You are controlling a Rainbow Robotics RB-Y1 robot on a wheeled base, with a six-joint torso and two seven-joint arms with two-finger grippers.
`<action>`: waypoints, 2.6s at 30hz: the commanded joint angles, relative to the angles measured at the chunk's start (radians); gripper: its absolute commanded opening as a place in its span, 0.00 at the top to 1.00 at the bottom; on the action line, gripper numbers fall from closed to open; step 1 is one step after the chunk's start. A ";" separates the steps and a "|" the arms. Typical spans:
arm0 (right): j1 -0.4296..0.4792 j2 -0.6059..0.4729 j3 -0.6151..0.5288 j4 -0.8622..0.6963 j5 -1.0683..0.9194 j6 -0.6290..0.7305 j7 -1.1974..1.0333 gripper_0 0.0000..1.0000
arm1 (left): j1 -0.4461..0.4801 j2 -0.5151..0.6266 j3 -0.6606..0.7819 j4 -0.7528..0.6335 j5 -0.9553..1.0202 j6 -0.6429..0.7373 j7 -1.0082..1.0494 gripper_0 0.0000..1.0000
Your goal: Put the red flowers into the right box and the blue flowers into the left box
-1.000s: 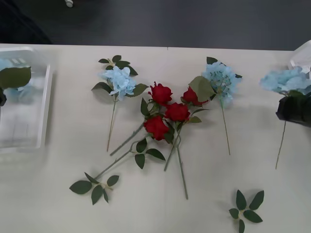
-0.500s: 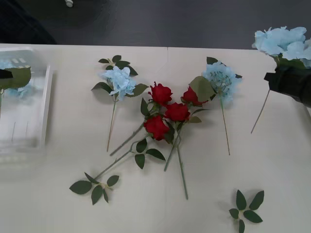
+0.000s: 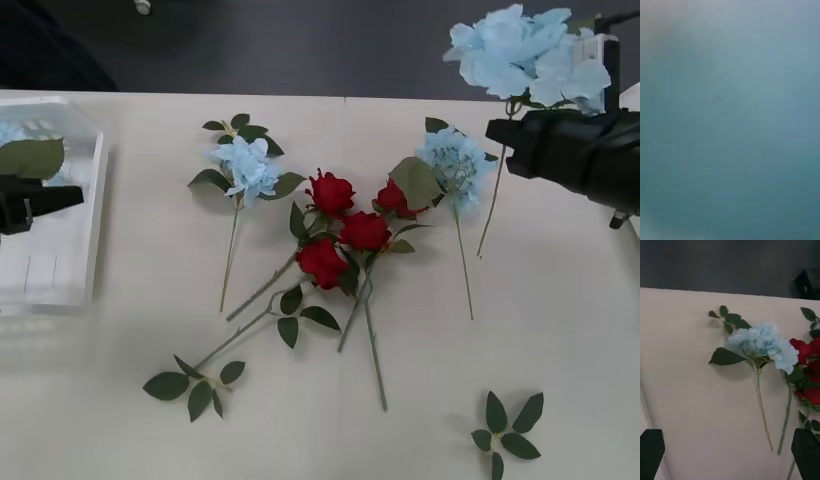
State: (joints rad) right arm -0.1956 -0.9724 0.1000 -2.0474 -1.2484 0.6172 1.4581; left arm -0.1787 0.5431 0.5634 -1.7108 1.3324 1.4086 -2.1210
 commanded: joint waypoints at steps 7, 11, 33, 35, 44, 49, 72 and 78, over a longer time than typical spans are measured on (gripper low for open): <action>-0.074 0.015 0.152 -0.212 0.029 -0.100 0.082 1.00 | 0.028 -0.083 -0.036 -0.029 0.179 0.099 -0.438 0.00; -0.079 0.084 0.201 -0.240 0.030 -0.070 0.166 1.00 | 0.028 -0.098 -0.080 -0.029 0.246 0.133 -0.517 0.00; -0.050 0.179 0.322 -0.252 -0.011 -0.071 0.380 1.00 | 0.015 -0.284 -0.214 -0.029 0.384 0.291 -0.584 0.00; -0.064 0.141 0.354 -0.252 -0.031 -0.116 0.378 1.00 | 0.008 -0.292 -0.224 -0.029 0.383 0.291 -0.584 0.00; -0.202 -0.002 0.498 -0.252 -0.095 -0.238 0.346 1.00 | -0.042 -0.348 -0.258 -0.029 0.314 0.285 -0.584 0.00; -0.294 -0.028 0.569 -0.252 -0.098 -0.278 0.288 1.00 | -0.074 -0.387 -0.277 -0.029 0.261 0.279 -0.584 0.00; -0.476 0.018 0.701 -0.154 -0.048 -0.295 0.226 1.00 | -0.085 -0.466 -0.425 0.063 0.245 0.181 -0.584 0.00; -0.528 0.041 0.759 -0.102 -0.048 -0.324 0.223 1.00 | -0.085 -0.476 -0.444 0.079 0.254 0.173 -0.584 0.04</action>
State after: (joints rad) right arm -0.6982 -0.9610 0.8653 -2.1533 -1.3040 0.3032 1.7124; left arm -0.2483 0.0832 0.1270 -1.6395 1.5633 1.5910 -2.6685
